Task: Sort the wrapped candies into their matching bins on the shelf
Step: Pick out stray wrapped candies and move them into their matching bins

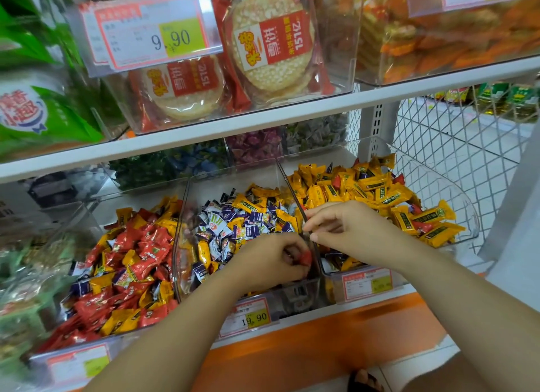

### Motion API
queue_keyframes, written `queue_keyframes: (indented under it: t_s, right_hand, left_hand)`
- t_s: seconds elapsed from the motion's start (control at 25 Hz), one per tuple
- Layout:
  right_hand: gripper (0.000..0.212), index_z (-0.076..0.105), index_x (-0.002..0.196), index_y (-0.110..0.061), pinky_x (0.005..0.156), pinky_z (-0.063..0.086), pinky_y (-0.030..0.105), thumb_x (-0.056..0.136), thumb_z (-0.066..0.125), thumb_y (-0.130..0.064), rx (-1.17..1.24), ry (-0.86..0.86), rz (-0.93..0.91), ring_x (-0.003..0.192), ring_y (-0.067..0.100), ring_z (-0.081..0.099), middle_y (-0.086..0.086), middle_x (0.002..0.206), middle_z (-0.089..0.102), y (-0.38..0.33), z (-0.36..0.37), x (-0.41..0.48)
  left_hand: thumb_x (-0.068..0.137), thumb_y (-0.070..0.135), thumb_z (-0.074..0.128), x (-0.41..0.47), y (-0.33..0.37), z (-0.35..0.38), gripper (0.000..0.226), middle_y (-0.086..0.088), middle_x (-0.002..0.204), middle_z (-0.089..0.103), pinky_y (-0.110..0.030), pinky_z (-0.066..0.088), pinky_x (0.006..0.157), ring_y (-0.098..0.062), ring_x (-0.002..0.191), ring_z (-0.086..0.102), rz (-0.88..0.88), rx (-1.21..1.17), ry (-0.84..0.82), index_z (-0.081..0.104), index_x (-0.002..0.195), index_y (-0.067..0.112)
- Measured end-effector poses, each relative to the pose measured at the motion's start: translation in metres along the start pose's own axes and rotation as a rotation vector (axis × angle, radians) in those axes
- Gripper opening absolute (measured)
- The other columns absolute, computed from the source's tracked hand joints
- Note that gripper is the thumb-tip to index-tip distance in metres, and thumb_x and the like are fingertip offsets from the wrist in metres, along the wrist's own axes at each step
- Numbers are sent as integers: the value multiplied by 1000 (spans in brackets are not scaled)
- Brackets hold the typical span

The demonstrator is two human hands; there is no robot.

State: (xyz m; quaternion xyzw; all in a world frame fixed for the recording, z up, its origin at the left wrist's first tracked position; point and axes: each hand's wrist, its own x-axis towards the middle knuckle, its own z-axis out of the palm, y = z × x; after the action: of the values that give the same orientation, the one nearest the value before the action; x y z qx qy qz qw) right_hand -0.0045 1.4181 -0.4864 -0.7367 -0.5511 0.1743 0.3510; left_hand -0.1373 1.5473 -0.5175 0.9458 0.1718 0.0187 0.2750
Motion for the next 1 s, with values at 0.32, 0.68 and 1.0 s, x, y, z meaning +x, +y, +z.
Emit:
queue_keyframes:
  t_s: [0.32, 0.68, 1.0]
  right_hand:
    - [16, 70, 100, -23, 86, 30, 0, 87, 63, -17, -103, 202, -103, 101, -3, 49, -12, 112, 61, -31, 24, 7]
    - [42, 55, 124, -39, 115, -8, 50, 83, 64, -40, -902, -247, -88, 142, 17, 16, 3, 143, 44, -37, 40, 19]
    - [21, 69, 102, -33, 106, -21, 55, 83, 62, -40, -1229, -215, -231, 115, 17, 45, -8, 93, 67, -36, 45, 23]
  left_hand:
    - [88, 16, 61, -43, -12, -36, 12, 6, 77, 60, -11, 41, 49, 3, 54, 50, -59, -257, 356, 61, 89, 28]
    - [89, 28, 58, -101, -49, -60, 17, 12, 79, 63, -15, 42, 50, 3, 55, 52, -153, -10, 660, 61, 105, 33]
    - [88, 26, 60, -99, -48, -46, 14, 23, 76, 56, -16, 43, 53, -2, 58, 52, -112, -2, 679, 63, 101, 32]
